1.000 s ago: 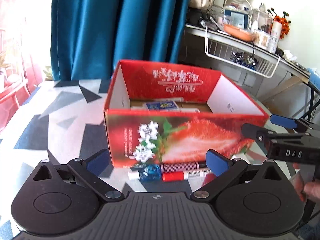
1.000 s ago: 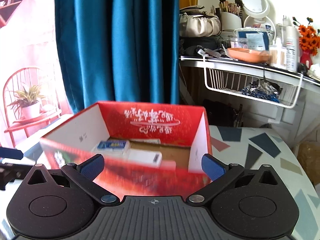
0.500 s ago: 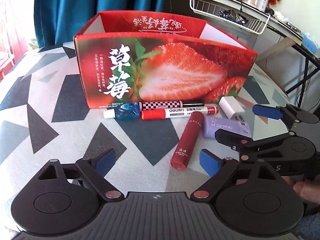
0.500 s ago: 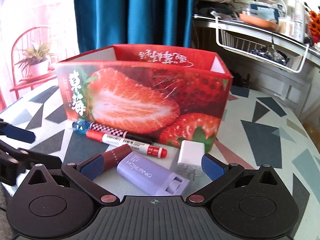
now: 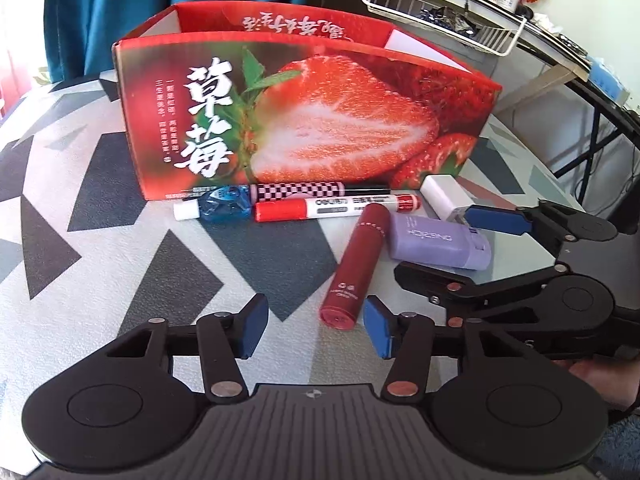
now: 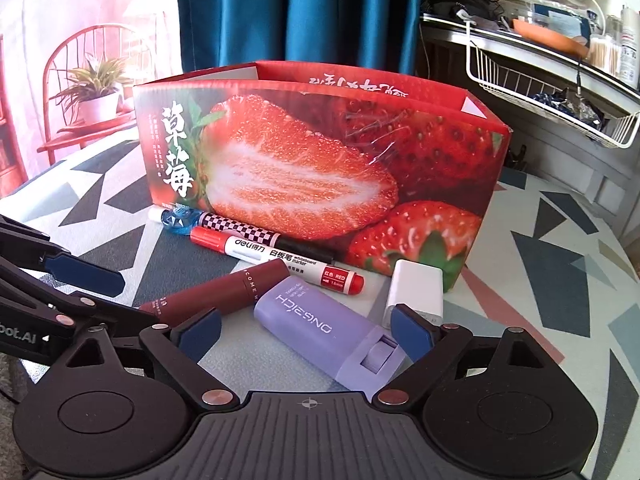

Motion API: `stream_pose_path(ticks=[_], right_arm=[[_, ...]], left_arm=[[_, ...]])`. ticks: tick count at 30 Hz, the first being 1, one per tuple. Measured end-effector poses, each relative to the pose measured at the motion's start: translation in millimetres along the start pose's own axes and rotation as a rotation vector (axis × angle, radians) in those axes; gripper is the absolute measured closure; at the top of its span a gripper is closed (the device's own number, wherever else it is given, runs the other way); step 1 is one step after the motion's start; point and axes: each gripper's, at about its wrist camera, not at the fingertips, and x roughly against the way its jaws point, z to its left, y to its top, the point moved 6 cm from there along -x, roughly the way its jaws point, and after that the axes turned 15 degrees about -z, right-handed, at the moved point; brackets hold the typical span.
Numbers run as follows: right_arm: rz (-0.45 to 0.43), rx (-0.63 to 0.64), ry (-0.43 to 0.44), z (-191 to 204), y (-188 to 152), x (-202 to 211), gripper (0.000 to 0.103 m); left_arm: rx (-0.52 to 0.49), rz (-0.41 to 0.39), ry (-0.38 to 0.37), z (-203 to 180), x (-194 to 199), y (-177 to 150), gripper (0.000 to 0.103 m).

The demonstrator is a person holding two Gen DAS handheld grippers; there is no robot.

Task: Organize rigid objects
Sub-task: 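Grasp the dark red lipstick with the left gripper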

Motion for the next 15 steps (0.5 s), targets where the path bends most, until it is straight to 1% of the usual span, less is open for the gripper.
stream_pose_path(ticks=[3,7,11,15], right_arm=[[-0.002,0.007,0.003,1,0,0,0.013],[-0.004,0.016,0.009,3,0,0,0.013],[-0.005,0.030,0.017,4,0,0,0.013],[-0.007,0.028,0.021,4,0,0,0.014]], left_arm=[[0.030,-0.007,0.008,7,0,1,0.048],[0.025,-0.021,0.025,11,0,2,0.048],[-0.010,-0.047,0.063,14,2,4,0.048],[0.009,-0.049,0.084,20,1,5,0.048]])
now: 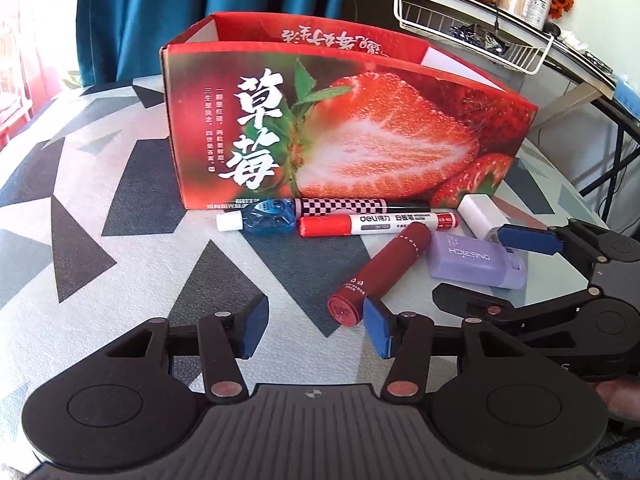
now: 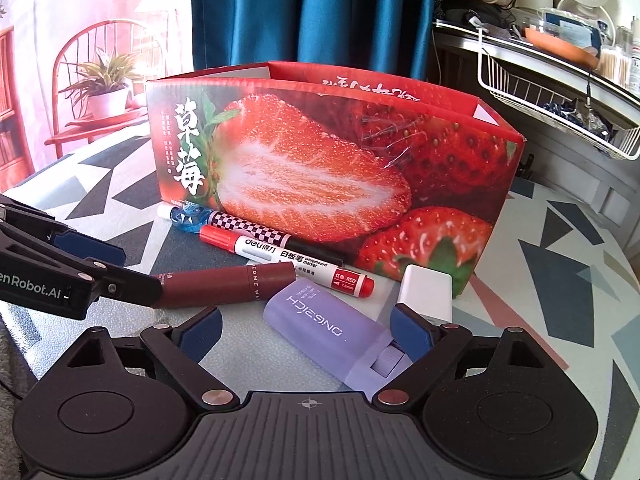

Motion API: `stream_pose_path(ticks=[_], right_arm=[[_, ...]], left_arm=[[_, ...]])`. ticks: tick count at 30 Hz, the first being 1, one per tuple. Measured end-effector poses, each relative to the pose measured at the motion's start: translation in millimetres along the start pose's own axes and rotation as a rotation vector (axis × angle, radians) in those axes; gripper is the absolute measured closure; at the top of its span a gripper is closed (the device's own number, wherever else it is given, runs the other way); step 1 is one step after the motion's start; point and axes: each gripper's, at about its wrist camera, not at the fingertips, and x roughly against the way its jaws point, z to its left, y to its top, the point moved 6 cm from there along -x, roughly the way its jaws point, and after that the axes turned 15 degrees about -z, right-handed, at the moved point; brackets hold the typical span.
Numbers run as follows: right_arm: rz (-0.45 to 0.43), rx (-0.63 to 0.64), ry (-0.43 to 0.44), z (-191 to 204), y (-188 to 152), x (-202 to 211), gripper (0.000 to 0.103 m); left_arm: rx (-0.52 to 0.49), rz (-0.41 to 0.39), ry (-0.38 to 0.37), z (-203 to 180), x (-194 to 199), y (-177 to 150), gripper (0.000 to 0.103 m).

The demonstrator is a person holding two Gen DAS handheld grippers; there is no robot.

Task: Organize rigid objects
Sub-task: 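Grasp the dark red lipstick with the left gripper, then lift the lipstick with the left gripper and carry it over the box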

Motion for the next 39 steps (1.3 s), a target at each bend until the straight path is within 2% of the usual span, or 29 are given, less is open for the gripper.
stream_pose_path(ticks=[9,13,15,19,25,29,34,39], right_arm=[[-0.007,0.018,0.017,2,1,-2,0.023],[-0.009,0.057,0.070,10,6,-8,0.029],[-0.006,0.079,0.101,15,9,-13,0.032],[0.010,0.104,0.141,22,11,-24,0.034],[0.034,0.078,0.167,19,15,-36,0.047],[0.049,0.073,0.188,21,15,-38,0.051],[0.061,0.073,0.207,27,14,-39,0.063],[0.069,0.096,0.228,37,13,-40,0.064]], left_arm=[[0.043,-0.027,0.074,21,-3,2,0.048],[0.040,-0.062,0.089,26,-2,6,0.048],[0.058,-0.061,0.085,28,-3,6,0.049],[0.078,-0.056,0.059,27,-5,4,0.064],[0.100,-0.056,0.033,23,-5,3,0.066],[0.115,-0.068,0.031,24,-3,6,0.066],[0.143,-0.059,-0.005,23,-3,5,0.066],[0.184,-0.050,-0.016,27,-8,2,0.066]])
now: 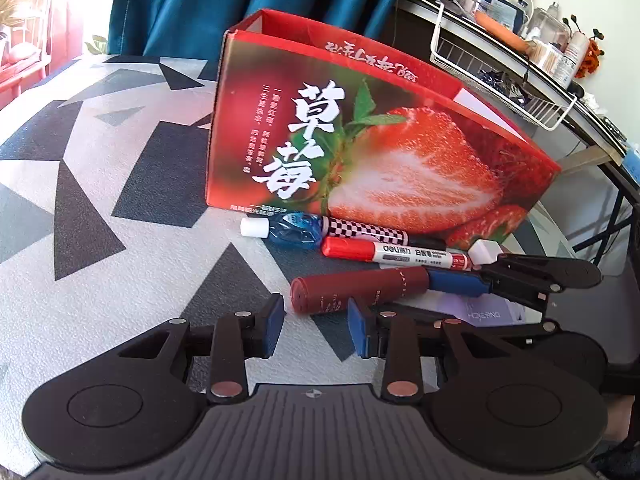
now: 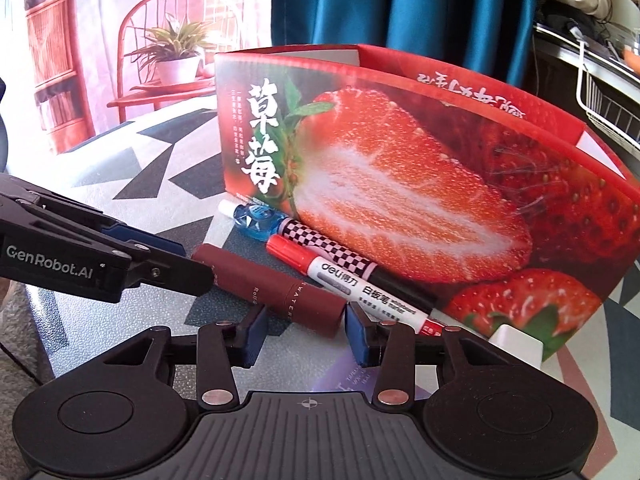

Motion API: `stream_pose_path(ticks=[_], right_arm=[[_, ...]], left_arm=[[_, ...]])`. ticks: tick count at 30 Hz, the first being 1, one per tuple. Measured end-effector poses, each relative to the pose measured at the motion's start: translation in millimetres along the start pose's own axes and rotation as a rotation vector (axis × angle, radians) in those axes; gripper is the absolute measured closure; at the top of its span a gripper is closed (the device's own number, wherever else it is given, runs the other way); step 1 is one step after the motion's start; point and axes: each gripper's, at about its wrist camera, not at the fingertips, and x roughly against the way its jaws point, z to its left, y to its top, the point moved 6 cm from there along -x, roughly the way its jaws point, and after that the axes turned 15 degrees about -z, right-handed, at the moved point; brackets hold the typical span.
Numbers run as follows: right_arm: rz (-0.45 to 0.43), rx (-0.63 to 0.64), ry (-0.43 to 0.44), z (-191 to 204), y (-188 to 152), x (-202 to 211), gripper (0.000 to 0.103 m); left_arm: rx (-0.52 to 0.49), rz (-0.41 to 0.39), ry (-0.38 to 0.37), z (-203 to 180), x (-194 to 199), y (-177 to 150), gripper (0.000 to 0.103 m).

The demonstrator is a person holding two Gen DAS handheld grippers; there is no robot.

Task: Organize rigid objects
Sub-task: 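Lift the lipstick with the left gripper and carry it over the box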

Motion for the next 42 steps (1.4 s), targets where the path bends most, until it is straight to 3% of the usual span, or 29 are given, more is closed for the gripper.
stream_pose_path(ticks=[20,30,37,42], right_arm=[[-0.019,-0.019,0.007,11,4,5,0.064],[-0.132,-0.035,-0.038,0,36,32,0.065],[-0.250,-0.051,-0.067,-11,73,57,0.068],[-0.304,-0.037,-0.099,-16,92,68,0.069]], left_arm=[[-0.036,-0.039,-0.024,-6,5,8,0.064],[-0.054,-0.099,-0.070,-21,17,40,0.064],[-0.087,-0.206,-0.083,-37,37,77,0.064],[-0.124,-0.226,-0.092,-52,40,91,0.063]])
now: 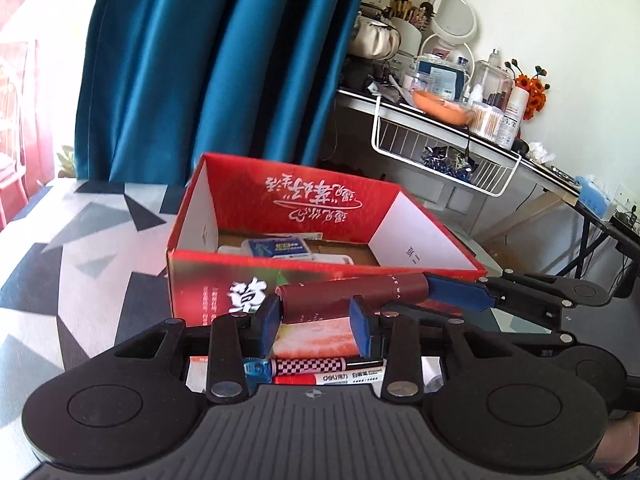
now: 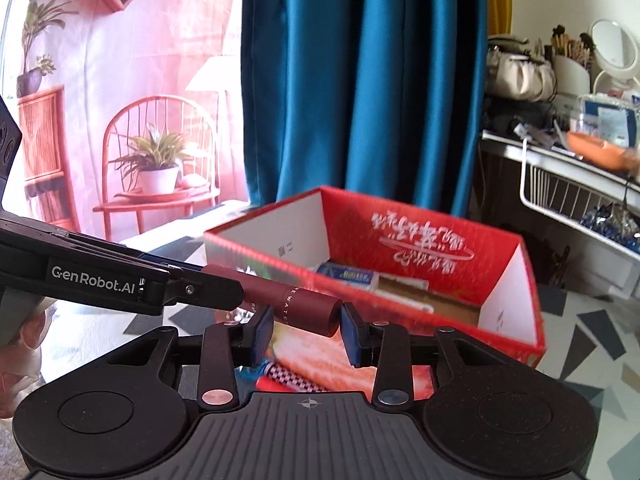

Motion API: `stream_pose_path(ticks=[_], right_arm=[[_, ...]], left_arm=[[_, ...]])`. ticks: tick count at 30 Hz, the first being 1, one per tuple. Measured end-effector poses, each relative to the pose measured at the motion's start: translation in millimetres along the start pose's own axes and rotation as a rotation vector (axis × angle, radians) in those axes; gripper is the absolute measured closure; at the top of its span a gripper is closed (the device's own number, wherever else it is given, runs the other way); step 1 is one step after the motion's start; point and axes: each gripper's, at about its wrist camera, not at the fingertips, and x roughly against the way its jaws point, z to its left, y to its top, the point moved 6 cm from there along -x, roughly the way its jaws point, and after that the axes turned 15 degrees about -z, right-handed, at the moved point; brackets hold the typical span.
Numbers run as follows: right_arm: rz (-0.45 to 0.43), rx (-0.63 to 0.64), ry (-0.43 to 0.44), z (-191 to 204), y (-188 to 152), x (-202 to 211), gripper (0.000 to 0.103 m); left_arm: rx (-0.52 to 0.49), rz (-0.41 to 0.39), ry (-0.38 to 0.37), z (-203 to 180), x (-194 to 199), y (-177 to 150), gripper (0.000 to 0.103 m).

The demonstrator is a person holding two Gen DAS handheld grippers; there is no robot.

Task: Organize rigid objects
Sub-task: 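Lift the lipstick with the left gripper and carry it over the box, then lower the lipstick into the red box and open the left gripper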

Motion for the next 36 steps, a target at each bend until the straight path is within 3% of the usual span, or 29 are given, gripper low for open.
stream_pose_path(ticks=[7,12,16,21,26,36], right_arm=[[-0.039,0.012,-0.043,-20,19,-2,0.070],[-0.031,0.012,-0.102,-46,24,-10,0.071],[-0.030,0.023,-0.150,-65,29,-15,0.071],[0.000,-0.020,-0.189,-86,19,-24,0.071],[0.020,-0.052,-0.227,-102,8,-24,0.070],[0.054,-0.142,-0.259,-118,-11,-21,0.070]], left_arm=[[-0.001,0.027,-0.039,-12,-28,12,0.064],[0.083,0.096,-0.101,-15,-63,17,0.064],[0.056,0.113,-0.126,-25,-84,23,0.064],[0.126,0.174,-0.138,-27,-112,16,0.064],[0.132,0.257,-0.187,-35,-132,0,0.064],[0.080,0.251,-0.185,-44,-134,-3,0.060]])
